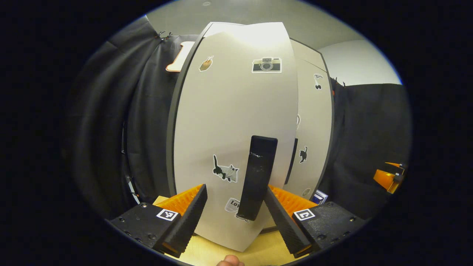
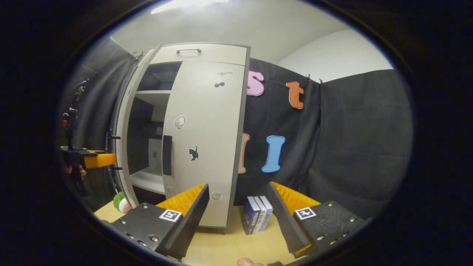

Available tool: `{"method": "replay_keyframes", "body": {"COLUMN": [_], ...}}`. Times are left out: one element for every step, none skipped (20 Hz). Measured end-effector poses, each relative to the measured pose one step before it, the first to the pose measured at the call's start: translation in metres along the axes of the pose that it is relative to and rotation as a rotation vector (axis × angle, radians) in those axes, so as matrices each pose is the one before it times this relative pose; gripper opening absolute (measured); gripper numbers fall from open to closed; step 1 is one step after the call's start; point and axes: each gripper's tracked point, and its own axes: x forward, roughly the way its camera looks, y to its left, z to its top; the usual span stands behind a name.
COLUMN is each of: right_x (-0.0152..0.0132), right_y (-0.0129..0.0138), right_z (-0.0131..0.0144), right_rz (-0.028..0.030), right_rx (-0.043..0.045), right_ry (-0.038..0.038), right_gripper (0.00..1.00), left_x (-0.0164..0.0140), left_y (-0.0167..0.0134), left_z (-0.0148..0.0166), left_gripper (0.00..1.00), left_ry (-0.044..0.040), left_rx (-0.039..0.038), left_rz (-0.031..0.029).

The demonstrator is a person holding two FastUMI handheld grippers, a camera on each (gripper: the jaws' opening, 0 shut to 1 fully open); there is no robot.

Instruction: Grasp the bottle in the cabinet with the left hand and place it on the coaster, then close the right door with the right hand and the left door with the left hand.

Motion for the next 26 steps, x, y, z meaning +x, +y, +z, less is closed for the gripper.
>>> {"method": "replay_keyframes", "body": {"right_x": [-0.00214,-0.00245,-0.00202,-0.00253,-0.00182,-0.00314,-0.00217,-0.00164,-0.00210,-0.00226,-0.00172,-0.00195,-0.00103,-0.00171,-0.00096,-0.00111,-0.00060,-0.00011,-0.00017,-0.00100,-0.00021,0.00030,0.00043,0.00016,0.00073,0.00031], "right_y": [-0.00476,-0.00409,-0.00463,-0.00394,-0.00391,-0.00389,-0.00371,-0.00384,-0.00311,-0.00313,-0.00290,-0.00221,-0.00204,-0.00163,-0.00093,-0.00016,0.00058,0.00018,0.00062,0.00148,0.00179,0.00082,0.00129,0.00136,0.00060,0.00069], "right_z": [-0.00059,-0.00095,-0.00018,-0.00127,-0.00018,-0.00053,-0.00005,-0.00027,0.00088,-0.00067,0.00021,-0.00085,-0.00027,-0.00053,-0.00023,-0.00003,-0.00056,-0.00074,0.00040,-0.00020,-0.00052,-0.00026,-0.00068,-0.00079,0.00058,-0.00009], "right_rz": [-0.01094,-0.01103,-0.01132,-0.00956,-0.00900,-0.00823,-0.00825,-0.00777,-0.00821,-0.00608,-0.00660,-0.00451,-0.00460,-0.00407,-0.00250,-0.00041,0.00195,0.00196,0.00220,0.00352,0.00355,0.00480,0.00490,0.00487,0.00359,0.00354], "right_rx": [-0.00430,-0.00377,-0.00235,-0.00103,0.00016,0.00036,-0.00003,-0.00016,0.00011,0.00074,0.00148,0.00150,0.00100,0.00100,0.00209,0.00295,0.00260,0.00172,0.00097,0.00012,0.00041,0.00047,0.00028,-0.00102,-0.00117,-0.00013], "right_ry": [0.00088,0.00161,0.00138,0.00096,0.00044,0.00072,0.00089,-0.00011,0.00037,-0.00008,0.00002,0.00058,0.00146,0.00171,0.00076,0.00093,0.00110,0.00056,-0.00059,-0.00002,-0.00037,0.00065,0.00167,0.00031,-0.00056,-0.00062], "right_gripper": [0.96,0.96,0.96,0.96,0.96,0.96,0.96,0.96,0.96,0.96,0.96,0.96,0.96,0.96,0.96,0.96,0.96,0.96,0.95,0.96,0.96,0.96,0.96,0.96,0.95,0.96], "left_x": [0.00279,0.00280,0.00249,0.00130,0.00239,0.00199,0.00283,0.00158,0.00227,0.00213,0.00176,0.00079,0.00057,0.00010,-0.00061,-0.00038,-0.00016,-0.00147,-0.00129,-0.00195,-0.00082,-0.00178,-0.00134,-0.00185,-0.00121,-0.00160], "left_y": [-0.00201,-0.00208,-0.00155,-0.00137,-0.00091,-0.00174,-0.00138,-0.00082,-0.00027,-0.00100,-0.00127,-0.00241,-0.00214,-0.00213,-0.00269,-0.00220,-0.00067,-0.00204,-0.00051,-0.00091,0.00024,0.00013,0.00067,0.00039,0.00110,-0.00014], "left_z": [0.00001,0.00027,0.00022,-0.00002,0.00020,-0.00044,0.00029,-0.00076,0.00006,-0.00060,0.00024,0.00000,0.00062,0.00071,0.00135,0.00087,-0.00043,0.00033,0.00160,-0.00001,0.00079,0.00032,0.00097,0.00050,0.00061,0.00072], "left_gripper": [0.98,0.98,0.98,0.98,0.98,0.98,0.98,0.96,0.96,0.98,0.98,0.98,0.98,0.98,0.98,0.97,0.94,0.94,0.88,0.88,0.94,0.94,0.94,0.94,0.94,0.94], "left_ry": [0.00091,0.00022,0.00180,0.00096,-0.00077,-0.00063,-0.00101,0.00014,0.00010,0.00230,0.00203,0.00189,-0.00004,-0.00354,-0.00635,-0.00357,0.00120,-0.00012,-0.00114,-0.00031,0.00001,-0.00195,-0.00168,-0.00185,-0.00005,-0.00197], "left_rx": [0.00706,0.00588,0.00417,0.00395,0.00452,0.00327,0.00055,-0.00218,-0.00457,-0.00440,-0.00249,0.00114,0.00104,0.00162,0.00231,0.00179,-0.00142,-0.00573,-0.00732,-0.00534,-0.00338,-0.00027,0.00222,0.00375,0.00326,0.00136], "left_rz": [-0.00354,-0.00214,-0.00040,-0.00050,-0.00091,-0.00078,-0.00120,-0.00189,-0.00201,-0.00092,-0.00214,-0.00246,-0.00253,0.00001,-0.00462,-0.00222,0.00076,-0.00337,-0.00413,-0.00104,0.00150,0.00182,0.00289,0.00312,0.00443,0.00154]}}
